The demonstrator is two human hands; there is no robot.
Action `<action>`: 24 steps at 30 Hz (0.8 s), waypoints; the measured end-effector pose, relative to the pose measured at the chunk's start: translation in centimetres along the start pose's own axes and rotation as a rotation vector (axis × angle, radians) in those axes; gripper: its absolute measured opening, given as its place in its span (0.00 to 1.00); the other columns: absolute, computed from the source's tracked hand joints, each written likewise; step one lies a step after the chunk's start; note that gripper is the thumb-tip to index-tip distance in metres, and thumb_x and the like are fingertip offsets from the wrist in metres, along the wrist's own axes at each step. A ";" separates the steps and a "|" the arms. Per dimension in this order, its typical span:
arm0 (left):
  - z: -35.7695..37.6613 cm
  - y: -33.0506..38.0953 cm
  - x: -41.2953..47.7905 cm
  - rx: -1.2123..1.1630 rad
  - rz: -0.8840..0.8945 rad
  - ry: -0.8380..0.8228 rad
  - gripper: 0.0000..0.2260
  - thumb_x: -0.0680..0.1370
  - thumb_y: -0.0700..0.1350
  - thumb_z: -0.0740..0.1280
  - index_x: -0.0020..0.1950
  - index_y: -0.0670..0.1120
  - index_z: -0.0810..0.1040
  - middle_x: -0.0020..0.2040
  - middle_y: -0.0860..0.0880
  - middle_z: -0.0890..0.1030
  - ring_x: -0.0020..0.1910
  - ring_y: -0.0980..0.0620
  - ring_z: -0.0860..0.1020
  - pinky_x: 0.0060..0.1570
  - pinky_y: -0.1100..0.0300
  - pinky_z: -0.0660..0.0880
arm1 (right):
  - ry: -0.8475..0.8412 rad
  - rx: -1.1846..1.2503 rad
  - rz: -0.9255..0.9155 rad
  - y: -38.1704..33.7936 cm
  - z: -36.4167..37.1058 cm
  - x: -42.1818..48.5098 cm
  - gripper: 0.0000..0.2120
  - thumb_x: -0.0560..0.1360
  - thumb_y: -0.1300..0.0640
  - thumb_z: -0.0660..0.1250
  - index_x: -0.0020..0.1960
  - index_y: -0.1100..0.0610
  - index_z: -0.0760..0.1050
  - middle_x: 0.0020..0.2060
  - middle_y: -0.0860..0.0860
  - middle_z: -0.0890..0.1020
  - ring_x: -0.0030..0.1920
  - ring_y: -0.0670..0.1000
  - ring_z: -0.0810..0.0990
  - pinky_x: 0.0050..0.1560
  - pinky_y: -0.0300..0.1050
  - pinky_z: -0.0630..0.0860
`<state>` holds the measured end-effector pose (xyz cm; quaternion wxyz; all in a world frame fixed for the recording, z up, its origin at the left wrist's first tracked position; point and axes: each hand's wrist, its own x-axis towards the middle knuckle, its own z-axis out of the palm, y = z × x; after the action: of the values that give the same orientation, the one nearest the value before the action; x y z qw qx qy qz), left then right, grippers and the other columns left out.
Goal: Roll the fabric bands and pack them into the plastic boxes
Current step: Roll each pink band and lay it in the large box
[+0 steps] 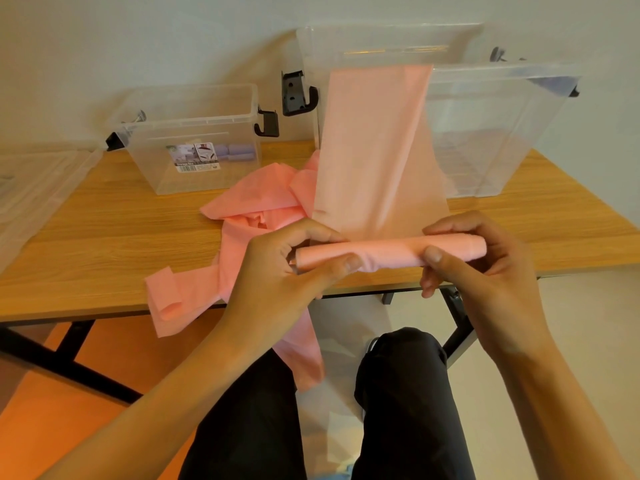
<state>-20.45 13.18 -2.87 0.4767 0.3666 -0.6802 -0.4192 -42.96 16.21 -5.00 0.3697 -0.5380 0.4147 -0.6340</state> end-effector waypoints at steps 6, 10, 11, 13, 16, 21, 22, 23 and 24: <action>-0.1 0.1 0.0 0.010 0.022 -0.025 0.12 0.70 0.45 0.77 0.51 0.45 0.83 0.45 0.53 0.83 0.39 0.56 0.80 0.31 0.53 0.79 | 0.039 -0.029 0.005 0.0 -0.1 -0.1 0.16 0.71 0.52 0.76 0.44 0.64 0.79 0.30 0.58 0.80 0.25 0.57 0.77 0.30 0.44 0.76; 0.0 -0.1 0.0 0.028 0.016 -0.026 0.12 0.68 0.43 0.78 0.49 0.44 0.83 0.43 0.51 0.83 0.39 0.58 0.79 0.32 0.58 0.78 | 0.038 -0.038 -0.009 0.1 0.1 -0.1 0.18 0.72 0.48 0.76 0.44 0.63 0.78 0.29 0.56 0.80 0.26 0.56 0.77 0.30 0.44 0.76; 0.0 -0.1 0.0 0.017 0.006 -0.025 0.11 0.68 0.44 0.77 0.48 0.44 0.83 0.41 0.50 0.83 0.37 0.59 0.79 0.31 0.61 0.76 | 0.022 -0.033 -0.015 0.0 0.2 -0.1 0.19 0.71 0.47 0.78 0.47 0.62 0.78 0.32 0.56 0.80 0.27 0.56 0.78 0.30 0.45 0.76; 0.1 0.0 -0.1 -0.005 -0.008 -0.030 0.09 0.69 0.46 0.76 0.47 0.46 0.83 0.40 0.49 0.82 0.36 0.57 0.79 0.29 0.63 0.75 | 0.002 -0.045 -0.021 0.0 0.2 -0.1 0.17 0.70 0.52 0.79 0.53 0.58 0.78 0.37 0.56 0.82 0.30 0.58 0.80 0.31 0.47 0.78; 0.1 0.1 -0.2 -0.011 -0.023 -0.046 0.08 0.70 0.47 0.75 0.47 0.47 0.83 0.38 0.50 0.84 0.36 0.55 0.82 0.30 0.63 0.75 | 0.000 -0.045 -0.028 0.1 0.1 -0.1 0.14 0.70 0.59 0.79 0.52 0.60 0.78 0.39 0.57 0.82 0.31 0.58 0.81 0.30 0.48 0.78; 0.0 -0.1 0.0 0.005 0.009 -0.028 0.11 0.70 0.44 0.77 0.50 0.45 0.83 0.42 0.53 0.83 0.39 0.58 0.81 0.36 0.64 0.76 | 0.031 -0.040 -0.008 0.0 0.0 -0.1 0.11 0.71 0.59 0.72 0.45 0.67 0.77 0.32 0.59 0.80 0.27 0.56 0.78 0.30 0.44 0.76; -0.1 -0.2 0.0 0.010 0.012 -0.028 0.11 0.69 0.44 0.77 0.50 0.45 0.83 0.44 0.53 0.83 0.41 0.57 0.81 0.38 0.63 0.77 | 0.035 -0.039 0.000 0.1 -0.1 -0.1 0.12 0.71 0.59 0.72 0.44 0.68 0.76 0.32 0.59 0.80 0.27 0.56 0.78 0.29 0.44 0.76; -0.1 -0.3 0.0 0.012 0.010 -0.030 0.11 0.69 0.43 0.78 0.50 0.46 0.83 0.44 0.52 0.84 0.41 0.56 0.81 0.38 0.63 0.78 | 0.036 -0.038 0.002 0.1 -0.2 -0.1 0.13 0.72 0.58 0.73 0.45 0.68 0.76 0.32 0.59 0.80 0.27 0.56 0.77 0.29 0.45 0.76; -0.1 -0.3 0.0 0.008 0.004 -0.033 0.10 0.70 0.44 0.77 0.49 0.46 0.83 0.43 0.51 0.83 0.40 0.56 0.81 0.36 0.62 0.77 | 0.031 -0.036 -0.003 0.2 -0.2 -0.1 0.13 0.73 0.57 0.74 0.46 0.67 0.77 0.32 0.59 0.80 0.28 0.56 0.78 0.29 0.46 0.76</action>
<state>-20.35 13.02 -3.12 0.4646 0.3601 -0.6906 -0.4214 -43.15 16.29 -5.22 0.3523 -0.5353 0.4309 -0.6354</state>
